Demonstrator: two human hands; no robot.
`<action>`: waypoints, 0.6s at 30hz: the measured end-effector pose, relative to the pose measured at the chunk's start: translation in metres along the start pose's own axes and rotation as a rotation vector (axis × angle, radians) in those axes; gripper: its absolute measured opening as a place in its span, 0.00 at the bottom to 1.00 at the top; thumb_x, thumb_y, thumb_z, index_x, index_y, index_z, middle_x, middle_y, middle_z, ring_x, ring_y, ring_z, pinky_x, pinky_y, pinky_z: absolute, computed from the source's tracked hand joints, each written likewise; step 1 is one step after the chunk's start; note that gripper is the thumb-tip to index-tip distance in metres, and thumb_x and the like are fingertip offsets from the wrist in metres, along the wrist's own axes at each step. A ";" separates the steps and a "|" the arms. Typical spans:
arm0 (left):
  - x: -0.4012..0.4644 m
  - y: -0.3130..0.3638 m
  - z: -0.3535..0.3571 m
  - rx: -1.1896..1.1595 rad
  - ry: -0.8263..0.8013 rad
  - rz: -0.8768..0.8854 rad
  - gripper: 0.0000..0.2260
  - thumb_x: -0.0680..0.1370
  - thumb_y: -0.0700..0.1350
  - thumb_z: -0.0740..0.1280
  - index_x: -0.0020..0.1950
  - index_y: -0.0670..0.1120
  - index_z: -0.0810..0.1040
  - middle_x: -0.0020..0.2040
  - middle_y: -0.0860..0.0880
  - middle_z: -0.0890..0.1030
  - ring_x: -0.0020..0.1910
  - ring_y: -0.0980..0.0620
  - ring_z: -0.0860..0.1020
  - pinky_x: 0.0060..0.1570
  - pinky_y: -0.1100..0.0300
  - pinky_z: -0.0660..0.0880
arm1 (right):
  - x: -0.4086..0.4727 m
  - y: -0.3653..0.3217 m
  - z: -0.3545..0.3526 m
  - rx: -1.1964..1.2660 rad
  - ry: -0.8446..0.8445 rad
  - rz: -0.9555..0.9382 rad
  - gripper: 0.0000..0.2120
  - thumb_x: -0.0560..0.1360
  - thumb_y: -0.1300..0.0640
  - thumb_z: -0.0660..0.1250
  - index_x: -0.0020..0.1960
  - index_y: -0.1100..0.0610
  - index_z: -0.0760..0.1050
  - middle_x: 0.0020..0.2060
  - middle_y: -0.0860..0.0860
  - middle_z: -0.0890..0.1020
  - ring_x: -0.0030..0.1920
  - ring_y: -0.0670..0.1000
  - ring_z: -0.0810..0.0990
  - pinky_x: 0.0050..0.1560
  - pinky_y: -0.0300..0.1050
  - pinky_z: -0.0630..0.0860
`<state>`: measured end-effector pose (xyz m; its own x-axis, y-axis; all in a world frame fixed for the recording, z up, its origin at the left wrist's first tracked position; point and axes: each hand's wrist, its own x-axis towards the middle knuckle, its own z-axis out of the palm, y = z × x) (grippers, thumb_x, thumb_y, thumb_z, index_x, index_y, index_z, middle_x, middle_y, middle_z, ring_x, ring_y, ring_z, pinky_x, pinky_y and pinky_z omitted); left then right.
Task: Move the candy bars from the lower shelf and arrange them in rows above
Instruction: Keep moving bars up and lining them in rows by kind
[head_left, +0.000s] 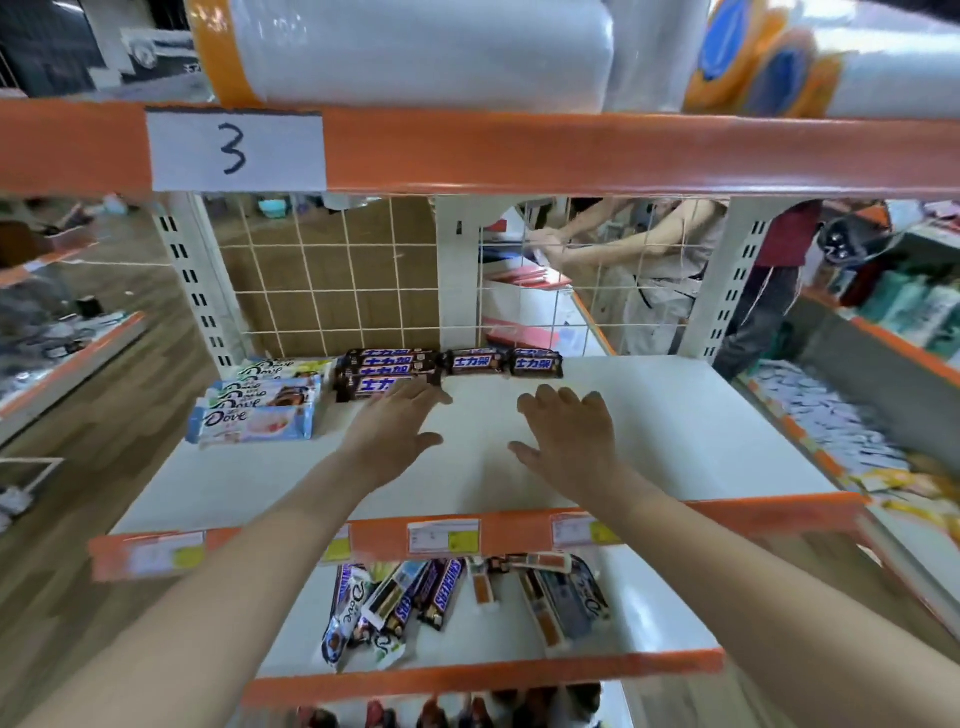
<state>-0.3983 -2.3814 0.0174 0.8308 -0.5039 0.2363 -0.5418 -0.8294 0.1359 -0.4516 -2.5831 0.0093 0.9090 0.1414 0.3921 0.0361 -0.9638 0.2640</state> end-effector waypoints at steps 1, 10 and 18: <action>-0.001 0.008 0.001 -0.006 -0.002 0.025 0.21 0.77 0.49 0.65 0.69 0.52 0.66 0.69 0.52 0.67 0.70 0.51 0.62 0.64 0.55 0.62 | -0.006 0.004 0.000 -0.005 -0.004 0.004 0.23 0.53 0.39 0.78 0.38 0.54 0.78 0.31 0.49 0.76 0.29 0.51 0.75 0.32 0.42 0.68; -0.037 0.056 -0.003 -0.061 -0.053 0.072 0.18 0.78 0.49 0.64 0.68 0.53 0.68 0.68 0.51 0.69 0.69 0.51 0.63 0.63 0.53 0.62 | -0.060 0.019 -0.025 0.114 -0.095 0.103 0.20 0.77 0.43 0.60 0.64 0.53 0.69 0.58 0.50 0.74 0.57 0.54 0.74 0.52 0.49 0.66; -0.085 0.087 -0.002 -0.174 -0.053 0.025 0.19 0.76 0.47 0.65 0.67 0.52 0.69 0.65 0.50 0.71 0.62 0.49 0.70 0.61 0.48 0.68 | -0.120 0.021 -0.047 0.181 -0.040 0.137 0.16 0.77 0.53 0.61 0.64 0.52 0.69 0.58 0.50 0.76 0.56 0.54 0.75 0.49 0.47 0.66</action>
<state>-0.5165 -2.4096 0.0111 0.8197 -0.5400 0.1913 -0.5727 -0.7643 0.2965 -0.5798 -2.6100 0.0090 0.9262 0.0010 0.3770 -0.0181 -0.9987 0.0473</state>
